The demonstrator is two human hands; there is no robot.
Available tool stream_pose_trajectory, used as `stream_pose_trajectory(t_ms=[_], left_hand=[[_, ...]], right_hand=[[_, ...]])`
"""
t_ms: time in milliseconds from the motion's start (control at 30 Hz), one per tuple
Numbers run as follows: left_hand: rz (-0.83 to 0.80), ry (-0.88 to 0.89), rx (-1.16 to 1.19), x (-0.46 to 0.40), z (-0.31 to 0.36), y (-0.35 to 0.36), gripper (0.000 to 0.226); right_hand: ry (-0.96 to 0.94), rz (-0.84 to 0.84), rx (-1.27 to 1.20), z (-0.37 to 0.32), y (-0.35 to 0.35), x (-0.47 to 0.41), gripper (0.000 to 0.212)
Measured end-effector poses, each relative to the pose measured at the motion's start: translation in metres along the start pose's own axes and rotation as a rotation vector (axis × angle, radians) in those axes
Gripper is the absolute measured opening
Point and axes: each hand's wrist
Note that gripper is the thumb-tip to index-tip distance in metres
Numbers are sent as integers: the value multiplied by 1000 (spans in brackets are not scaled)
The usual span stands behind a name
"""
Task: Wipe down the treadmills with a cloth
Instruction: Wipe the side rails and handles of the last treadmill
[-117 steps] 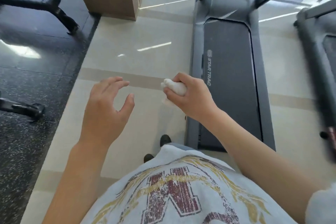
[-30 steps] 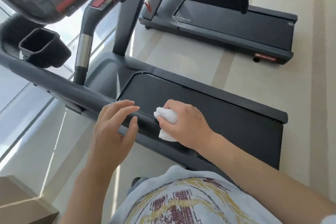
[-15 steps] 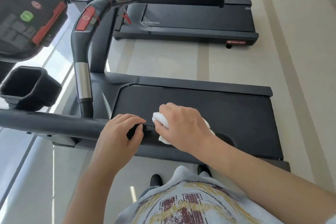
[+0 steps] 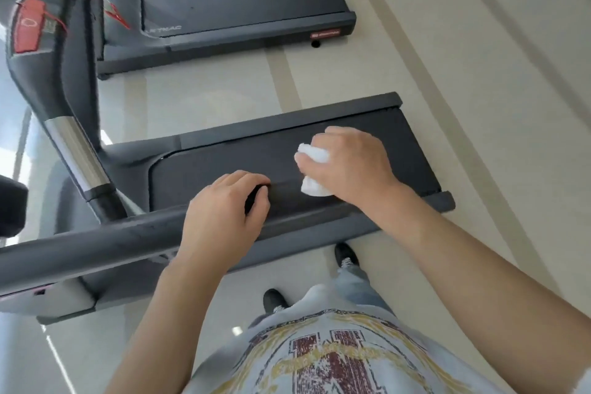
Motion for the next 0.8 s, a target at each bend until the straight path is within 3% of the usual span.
stream_pose_trajectory(t_ms=[167, 300, 400, 500, 667, 800], left_hand=[[89, -17, -75, 1, 5, 8, 24], [124, -30, -91, 0, 7, 11, 25], [189, -84, -82, 0, 8, 13, 28], [240, -149, -88, -1, 8, 13, 33], [195, -236, -115, 2, 16, 10, 30], [136, -198, -56, -3, 41, 18, 22]], right_hand=[[342, -86, -98, 50, -22, 7, 44], [129, -133, 74, 10, -16, 3, 47], [-58, -220, 26, -45, -3, -8, 48], [-79, -411, -76, -62, 8, -29, 43], [-1, -620, -222, -9, -2, -43, 44], [124, -597, -459, 76, -31, -21, 41]])
Point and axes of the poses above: each hand's wrist, its own x-axis away from the middle knuckle, its own y-axis out of the palm, z = x × y, and after that the axes turned 11 degrees about -y, right-handed
